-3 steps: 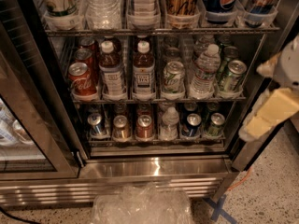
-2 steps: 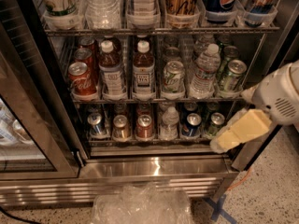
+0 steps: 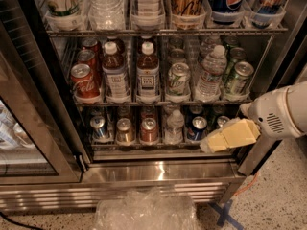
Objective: Pick green can from middle shelf of fridge
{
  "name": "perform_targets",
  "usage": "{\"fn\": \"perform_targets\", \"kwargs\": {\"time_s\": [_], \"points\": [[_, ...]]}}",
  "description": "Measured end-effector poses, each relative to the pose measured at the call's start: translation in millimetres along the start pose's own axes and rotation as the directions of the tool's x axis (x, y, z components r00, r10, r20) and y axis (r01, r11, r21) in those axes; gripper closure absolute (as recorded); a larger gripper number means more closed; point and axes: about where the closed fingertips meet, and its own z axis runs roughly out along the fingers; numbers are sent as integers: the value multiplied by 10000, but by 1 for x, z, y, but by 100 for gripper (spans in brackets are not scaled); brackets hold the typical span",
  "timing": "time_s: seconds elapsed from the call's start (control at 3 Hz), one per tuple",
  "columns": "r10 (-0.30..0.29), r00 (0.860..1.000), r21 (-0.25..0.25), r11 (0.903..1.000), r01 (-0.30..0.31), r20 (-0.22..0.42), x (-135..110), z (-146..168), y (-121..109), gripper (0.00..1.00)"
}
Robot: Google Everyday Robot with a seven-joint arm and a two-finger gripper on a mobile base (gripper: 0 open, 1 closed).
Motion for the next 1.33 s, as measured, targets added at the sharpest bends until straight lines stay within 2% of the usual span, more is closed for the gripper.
{"fn": "perform_targets", "kwargs": {"time_s": [0.33, 0.67, 1.0, 1.33], "points": [[2, 10000, 0, 10000, -2, 4, 0, 0, 0, 0], [214, 9980, -56, 9998, -211, 589, -4, 10, -3, 0], [1038, 9765, 166, 9939, -1089, 1888, -1, 20, -20, 0], [1610, 9337, 853, 9766, -1976, 3198, -7, 22, -46, 0]]}}
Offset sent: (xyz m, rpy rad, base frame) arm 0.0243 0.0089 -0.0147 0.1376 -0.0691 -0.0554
